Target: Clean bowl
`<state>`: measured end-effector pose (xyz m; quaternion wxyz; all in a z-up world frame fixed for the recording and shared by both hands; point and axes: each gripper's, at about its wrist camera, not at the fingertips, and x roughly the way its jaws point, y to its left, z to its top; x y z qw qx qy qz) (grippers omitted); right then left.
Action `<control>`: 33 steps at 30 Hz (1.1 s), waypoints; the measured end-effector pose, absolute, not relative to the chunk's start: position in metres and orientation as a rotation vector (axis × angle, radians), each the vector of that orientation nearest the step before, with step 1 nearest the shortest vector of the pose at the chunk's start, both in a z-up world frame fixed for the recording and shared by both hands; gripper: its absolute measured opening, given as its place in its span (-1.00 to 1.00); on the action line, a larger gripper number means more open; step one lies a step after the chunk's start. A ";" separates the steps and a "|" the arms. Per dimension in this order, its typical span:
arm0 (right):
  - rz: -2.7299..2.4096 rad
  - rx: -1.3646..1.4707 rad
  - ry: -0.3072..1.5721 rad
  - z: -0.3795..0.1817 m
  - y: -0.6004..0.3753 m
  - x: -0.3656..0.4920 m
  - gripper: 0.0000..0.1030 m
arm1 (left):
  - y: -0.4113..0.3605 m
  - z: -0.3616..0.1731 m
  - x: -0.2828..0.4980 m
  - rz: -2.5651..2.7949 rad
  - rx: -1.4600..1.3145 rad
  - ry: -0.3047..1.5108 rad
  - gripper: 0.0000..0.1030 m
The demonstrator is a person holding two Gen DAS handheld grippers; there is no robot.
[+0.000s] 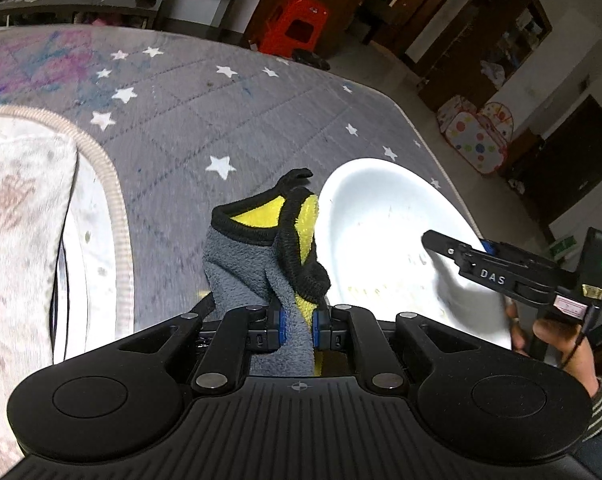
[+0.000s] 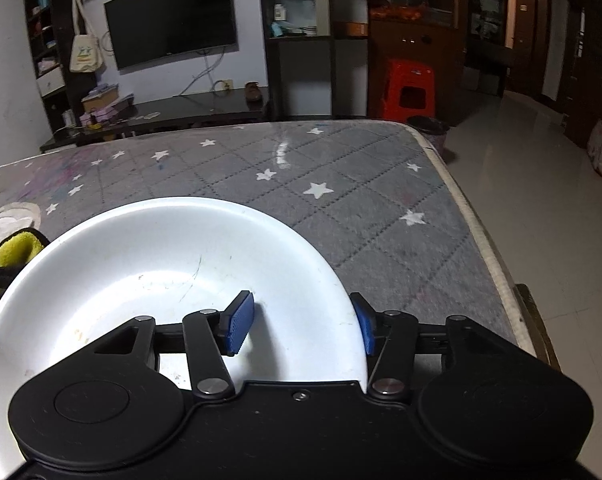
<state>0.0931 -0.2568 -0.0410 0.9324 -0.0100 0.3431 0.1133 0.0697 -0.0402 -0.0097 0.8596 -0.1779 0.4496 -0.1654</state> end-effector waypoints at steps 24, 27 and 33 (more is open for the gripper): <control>0.326 -0.102 0.699 -0.027 -0.229 0.071 0.46 | -0.010 -0.007 0.038 -0.287 -0.459 0.933 -0.77; 0.306 -0.077 0.707 -0.027 -0.234 0.061 0.47 | -0.009 -0.007 0.036 -0.275 -0.474 0.929 -0.77; 0.258 -0.023 0.725 -0.027 -0.242 0.042 0.47 | -0.004 -0.006 0.033 -0.247 -0.508 0.917 -0.77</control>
